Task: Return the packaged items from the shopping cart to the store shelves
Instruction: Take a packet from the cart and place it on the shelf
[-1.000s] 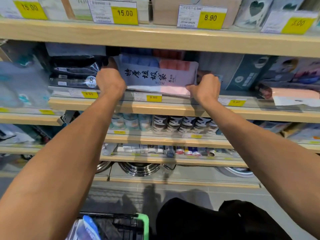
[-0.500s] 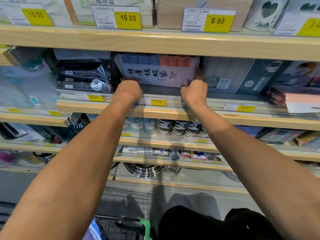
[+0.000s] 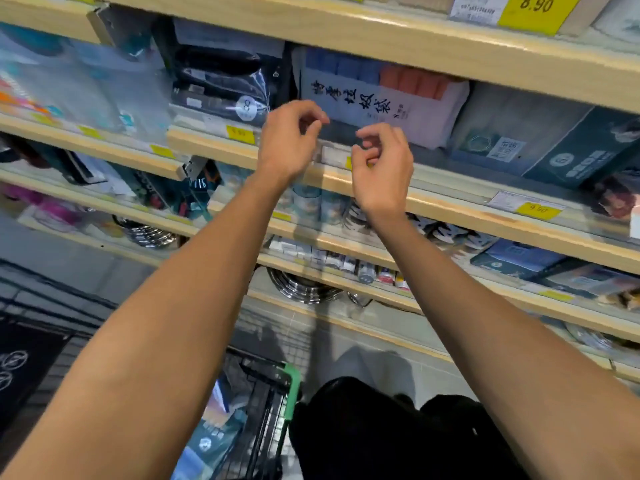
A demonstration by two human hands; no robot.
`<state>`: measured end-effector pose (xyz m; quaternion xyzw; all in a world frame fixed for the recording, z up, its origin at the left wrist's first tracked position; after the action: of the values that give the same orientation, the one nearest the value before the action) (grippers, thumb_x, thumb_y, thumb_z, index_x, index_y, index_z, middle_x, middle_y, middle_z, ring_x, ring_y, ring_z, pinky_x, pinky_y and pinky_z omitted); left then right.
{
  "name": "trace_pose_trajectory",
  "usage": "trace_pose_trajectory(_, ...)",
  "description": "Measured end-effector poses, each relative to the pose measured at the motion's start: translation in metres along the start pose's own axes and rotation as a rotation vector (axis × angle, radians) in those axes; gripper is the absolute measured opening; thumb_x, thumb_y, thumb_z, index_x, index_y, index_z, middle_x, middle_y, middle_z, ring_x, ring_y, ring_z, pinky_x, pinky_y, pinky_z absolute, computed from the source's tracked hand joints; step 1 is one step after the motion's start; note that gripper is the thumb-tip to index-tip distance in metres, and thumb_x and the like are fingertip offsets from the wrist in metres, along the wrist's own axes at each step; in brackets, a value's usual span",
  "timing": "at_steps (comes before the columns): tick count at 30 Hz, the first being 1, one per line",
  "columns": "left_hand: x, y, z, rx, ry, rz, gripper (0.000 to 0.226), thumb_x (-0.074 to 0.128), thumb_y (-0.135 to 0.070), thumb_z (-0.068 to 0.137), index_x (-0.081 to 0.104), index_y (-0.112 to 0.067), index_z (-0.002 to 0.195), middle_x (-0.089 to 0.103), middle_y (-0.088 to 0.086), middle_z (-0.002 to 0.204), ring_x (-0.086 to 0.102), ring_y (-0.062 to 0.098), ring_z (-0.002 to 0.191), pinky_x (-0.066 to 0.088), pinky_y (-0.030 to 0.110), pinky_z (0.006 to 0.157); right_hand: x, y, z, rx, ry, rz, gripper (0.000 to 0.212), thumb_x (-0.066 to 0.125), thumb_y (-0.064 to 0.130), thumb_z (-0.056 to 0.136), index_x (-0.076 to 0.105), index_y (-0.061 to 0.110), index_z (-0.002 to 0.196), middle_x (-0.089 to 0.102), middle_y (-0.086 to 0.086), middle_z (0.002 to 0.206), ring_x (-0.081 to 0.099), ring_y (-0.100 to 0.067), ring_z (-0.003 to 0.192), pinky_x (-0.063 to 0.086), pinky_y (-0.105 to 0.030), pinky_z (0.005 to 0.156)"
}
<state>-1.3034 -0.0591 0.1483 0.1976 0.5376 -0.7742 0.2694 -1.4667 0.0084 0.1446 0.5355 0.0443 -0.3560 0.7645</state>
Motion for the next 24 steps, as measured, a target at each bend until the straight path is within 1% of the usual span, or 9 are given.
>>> trace_pose_trajectory(1,-0.014,0.01,-0.017,-0.012,-0.047,-0.016,0.018,0.057,-0.015,0.087,0.074,-0.019,0.091,0.069,-0.009,0.086,0.062,0.005,0.078,0.049,0.018,0.073,0.014,0.007,-0.013,-0.016,0.058,0.024,0.014,0.062,0.009,0.086,0.066,0.016,0.097,0.055,0.003,0.091,0.055,-0.009,0.07,0.051,-0.031,0.068)
trace_pose_trajectory(5,-0.076,0.079,-0.094,-0.241,-0.262,-0.078,0.02,0.054,-0.016,0.081,0.074,-0.019,0.085,0.068,-0.005,0.072,0.06,0.011,0.067,0.047,0.026,0.064,0.07,0.035,-0.081,-0.087,0.366,0.214,0.006,0.059,0.012,0.089,0.065,0.01,0.087,0.047,0.01,0.062,0.044,-0.006,0.054,0.034,-0.022,0.056)
trace_pose_trajectory(8,-0.122,0.139,-0.169,-0.494,-0.323,-0.06,0.017,0.056,-0.019,0.082,0.074,-0.021,0.083,0.065,-0.009,0.068,0.058,0.009,0.064,0.046,0.025,0.062,0.111,0.048,-0.139,-0.048,0.606,0.212,0.012,0.061,0.019,0.088,0.067,0.009,0.083,0.045,0.009,0.052,0.043,-0.004,0.047,0.034,-0.02,0.053)
trace_pose_trajectory(11,-0.156,0.194,-0.261,-0.754,-0.341,-0.109,0.017,0.057,-0.018,0.085,0.074,-0.015,0.086,0.06,-0.005,0.063,0.053,0.01,0.056,0.045,0.023,0.057,0.144,0.058,-0.199,0.02,0.835,0.215,0.013,0.069,0.025,0.084,0.07,0.012,0.083,0.066,-0.006,0.074,0.057,-0.009,0.063,0.047,-0.021,0.064)
trace_pose_trajectory(14,-0.186,0.23,-0.371,-1.038,-0.427,-0.169,0.018,0.055,-0.013,0.092,0.07,-0.011,0.083,0.055,0.001,0.06,0.046,0.003,0.041,0.038,0.017,0.045,0.166,0.071,-0.254,0.017,0.971,0.217,0.018,0.073,0.03,0.079,0.071,0.013,0.084,0.067,-0.008,0.081,0.059,-0.012,0.067,0.049,-0.021,0.069)
trace_pose_trajectory(18,-0.188,0.259,-0.503,-1.48,-0.542,-0.394,0.026,0.047,-0.014,0.099,0.053,-0.017,0.073,0.053,-0.002,0.046,0.045,0.005,0.033,0.032,0.018,0.041,0.183,0.061,-0.31,0.066,1.17,0.059,0.017,0.072,0.028,0.085,0.071,0.011,0.088,0.068,0.001,0.083,0.06,-0.007,0.074,0.038,-0.003,0.06)
trace_pose_trajectory(19,-0.179,0.26,-0.524,-1.579,-0.532,-0.442,0.027,0.045,-0.018,0.1,0.05,-0.018,0.074,0.054,-0.004,0.043,0.048,0.007,0.034,0.034,0.018,0.04,0.181,0.054,-0.314,0.073,1.193,0.032,0.015,0.07,0.027,0.087,0.07,0.013,0.089,0.068,0.002,0.084,0.062,-0.009,0.077,0.04,-0.004,0.062)
trace_pose_trajectory(21,-0.165,0.267,-0.555,-1.704,-0.517,-0.559,0.028,0.039,-0.024,0.104,0.047,-0.018,0.078,0.058,-0.003,0.044,0.053,0.009,0.034,0.035,0.013,0.034,0.19,0.042,-0.334,0.083,1.249,0.014,0.014,0.068,0.027,0.088,0.072,0.013,0.092,0.07,0.001,0.083,0.066,-0.014,0.078,0.051,-0.018,0.071)
trace_pose_trajectory(24,-0.134,0.275,-0.583,-1.859,-0.471,-0.656,0.012,0.046,-0.027,0.102,0.046,-0.017,0.096,0.052,0.006,0.071,0.049,0.019,0.055,0.041,0.023,0.044,0.205,0.018,-0.373,0.19,1.426,-0.036,0.008,0.067,0.022,0.087,0.072,0.022,0.08,0.075,-0.005,0.08,0.072,-0.019,0.073,0.06,-0.04,0.078)
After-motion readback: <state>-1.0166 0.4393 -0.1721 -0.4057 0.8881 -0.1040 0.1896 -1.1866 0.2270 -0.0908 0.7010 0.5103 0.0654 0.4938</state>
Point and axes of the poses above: each hand's wrist, its own z-axis towards the middle knuckle, its own x-axis out of the palm, y = z × x, the point moved 7 cm from there along z, towards the middle knuckle
